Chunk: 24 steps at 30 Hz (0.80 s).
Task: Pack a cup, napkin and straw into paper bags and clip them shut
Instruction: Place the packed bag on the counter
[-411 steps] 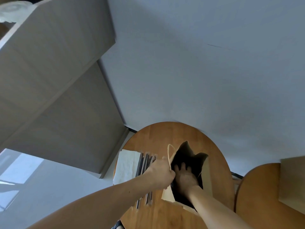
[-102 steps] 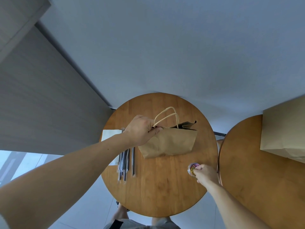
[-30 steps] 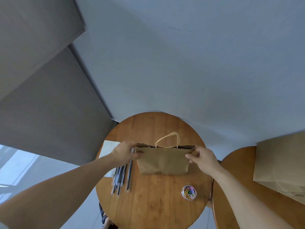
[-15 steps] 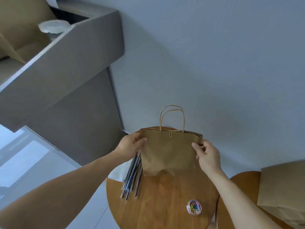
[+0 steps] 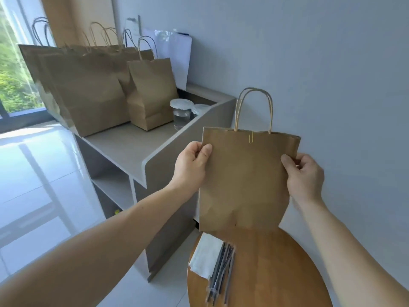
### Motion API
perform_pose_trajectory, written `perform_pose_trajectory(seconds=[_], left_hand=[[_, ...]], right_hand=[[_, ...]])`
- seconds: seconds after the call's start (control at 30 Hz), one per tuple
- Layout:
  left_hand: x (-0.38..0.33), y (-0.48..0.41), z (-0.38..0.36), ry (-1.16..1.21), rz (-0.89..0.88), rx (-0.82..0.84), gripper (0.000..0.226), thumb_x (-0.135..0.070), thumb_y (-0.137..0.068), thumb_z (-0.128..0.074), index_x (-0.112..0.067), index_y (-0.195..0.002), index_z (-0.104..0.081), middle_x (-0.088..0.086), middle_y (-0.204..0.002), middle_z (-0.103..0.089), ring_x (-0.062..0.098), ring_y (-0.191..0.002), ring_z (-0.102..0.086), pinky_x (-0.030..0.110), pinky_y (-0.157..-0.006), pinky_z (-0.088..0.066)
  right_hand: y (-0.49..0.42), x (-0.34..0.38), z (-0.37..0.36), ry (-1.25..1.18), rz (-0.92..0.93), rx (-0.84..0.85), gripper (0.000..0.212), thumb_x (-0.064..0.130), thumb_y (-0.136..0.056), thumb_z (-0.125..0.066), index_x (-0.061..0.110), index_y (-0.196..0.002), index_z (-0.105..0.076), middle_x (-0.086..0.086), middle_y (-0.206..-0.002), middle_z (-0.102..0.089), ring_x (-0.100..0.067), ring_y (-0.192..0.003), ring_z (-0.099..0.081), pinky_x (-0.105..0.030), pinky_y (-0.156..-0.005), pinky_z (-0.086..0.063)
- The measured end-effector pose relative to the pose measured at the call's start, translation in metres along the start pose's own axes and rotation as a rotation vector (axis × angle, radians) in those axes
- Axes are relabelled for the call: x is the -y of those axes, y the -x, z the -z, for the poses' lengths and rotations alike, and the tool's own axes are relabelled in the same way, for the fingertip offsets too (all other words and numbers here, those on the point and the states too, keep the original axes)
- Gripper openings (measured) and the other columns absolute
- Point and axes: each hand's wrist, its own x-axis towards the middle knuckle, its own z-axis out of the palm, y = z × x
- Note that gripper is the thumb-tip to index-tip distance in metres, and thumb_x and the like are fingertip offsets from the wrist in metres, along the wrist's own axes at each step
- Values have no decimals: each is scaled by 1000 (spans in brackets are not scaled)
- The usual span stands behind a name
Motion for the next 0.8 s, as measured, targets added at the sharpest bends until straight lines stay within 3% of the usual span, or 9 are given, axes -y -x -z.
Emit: perform_pose_trajectory(seconds=[0.1,0.2,0.27,0.4,0.5,0.57,0.63,0.7,0.8], left_hand=[[-37,-4,46,19,-103,-81,27,-36,-99,-57,-17,-80,-60,-17,-63,-58,-1,-56,-49,16,-53,-42],[-69,-10,93,19,-173,-166,30,-36,-98,-58,-8,-86,-60,0,-73,-59,12,-66,-51,36,-60,-47],[-87,-16,125,5,-217,-228,28,-36,-97,-59,-12,-84,-61,6,-75,-63,14,-68,-53,43,-63,-50],[-112,-34,182,-53,-304,-374,26,-37,-97,-59,-22,-75,-60,-3,-71,-59,9,-64,-50,32,-62,-45],[-123,-52,220,-116,-348,-481,24,-36,-96,-59,-25,-76,-62,-5,-74,-62,-1,-65,-53,19,-67,-47],[-125,-67,243,-147,-347,-524,22,-38,-96,-59,-26,-77,-62,-5,-77,-61,7,-71,-56,33,-70,-50],[-123,-84,264,-215,-335,-571,24,-41,-95,-59,-26,-76,-62,-5,-77,-62,14,-73,-57,38,-70,-51],[-116,-102,280,-248,-328,-582,23,-39,-95,-60,-24,-78,-64,0,-79,-65,12,-72,-58,32,-68,-50],[-99,-129,299,-337,-285,-569,19,-32,-96,-61,-26,-78,-65,0,-78,-63,1,-65,-53,10,-58,-41]], right_hand=[[3,53,-30,-99,36,5,14,27,-88,-70,32,-77,-63,17,-71,-64,6,-61,-58,-23,-69,-49],[6,103,-61,-193,71,41,15,26,-87,-72,32,-75,-65,21,-65,-65,5,-61,-59,-27,-70,-51],[8,134,-83,-239,98,82,14,25,-87,-72,31,-76,-66,18,-68,-65,1,-65,-61,-30,-72,-54],[6,192,-132,-301,151,185,12,21,-89,-70,27,-78,-66,14,-73,-66,0,-65,-62,-30,-70,-55],[-3,222,-177,-309,190,268,10,22,-88,-70,24,-80,-66,9,-77,-66,-9,-72,-62,-36,-77,-56],[-13,234,-211,-352,191,329,12,21,-88,-70,23,-78,-66,9,-74,-66,-11,-72,-63,-36,-71,-57],[-27,240,-246,-384,171,408,13,21,-89,-70,24,-77,-66,15,-66,-65,-6,-63,-62,-27,-57,-54],[-43,238,-282,-408,143,506,13,20,-90,-70,21,-78,-65,17,-58,-63,-2,-50,-57,-19,-45,-47],[-69,227,-337,-413,111,641,14,14,-90,-70,18,-79,-62,10,-60,-60,-3,-42,-49,-18,-40,-39]])
